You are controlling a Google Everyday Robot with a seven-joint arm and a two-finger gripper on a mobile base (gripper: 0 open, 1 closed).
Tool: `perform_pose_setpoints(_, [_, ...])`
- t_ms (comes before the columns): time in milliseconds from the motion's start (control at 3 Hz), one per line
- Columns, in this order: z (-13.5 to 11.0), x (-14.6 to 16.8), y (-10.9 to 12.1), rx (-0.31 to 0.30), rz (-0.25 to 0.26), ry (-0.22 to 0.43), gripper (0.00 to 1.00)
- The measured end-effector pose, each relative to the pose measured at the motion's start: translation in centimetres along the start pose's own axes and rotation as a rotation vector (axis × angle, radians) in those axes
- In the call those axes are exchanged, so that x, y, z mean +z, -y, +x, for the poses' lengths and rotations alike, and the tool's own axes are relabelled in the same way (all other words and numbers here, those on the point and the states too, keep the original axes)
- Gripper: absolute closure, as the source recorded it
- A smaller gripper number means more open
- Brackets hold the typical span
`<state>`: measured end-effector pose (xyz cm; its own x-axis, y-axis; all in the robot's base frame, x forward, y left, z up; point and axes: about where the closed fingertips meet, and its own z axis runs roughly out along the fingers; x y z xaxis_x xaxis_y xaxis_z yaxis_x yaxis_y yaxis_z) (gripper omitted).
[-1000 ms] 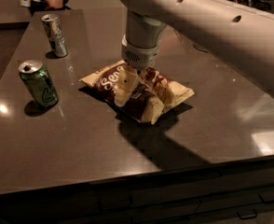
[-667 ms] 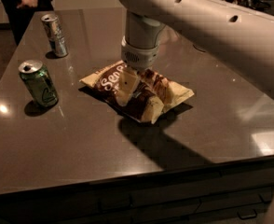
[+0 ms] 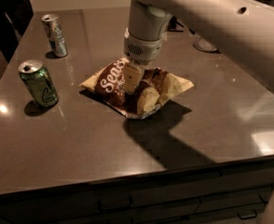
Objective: Pick brown chip bag
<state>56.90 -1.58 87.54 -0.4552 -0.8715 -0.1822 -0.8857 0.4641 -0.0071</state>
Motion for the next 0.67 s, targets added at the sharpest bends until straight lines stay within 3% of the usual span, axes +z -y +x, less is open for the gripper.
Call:
perform_pose_setpoints(333, [-0.1, -2.9, 0.1, -0.045, -0.018, 0.054, 0.88])
perform_pose_setpoints(667, [-0.4, -6.6, 0.7, -0.094, -0.021, 0.120, 1.00])
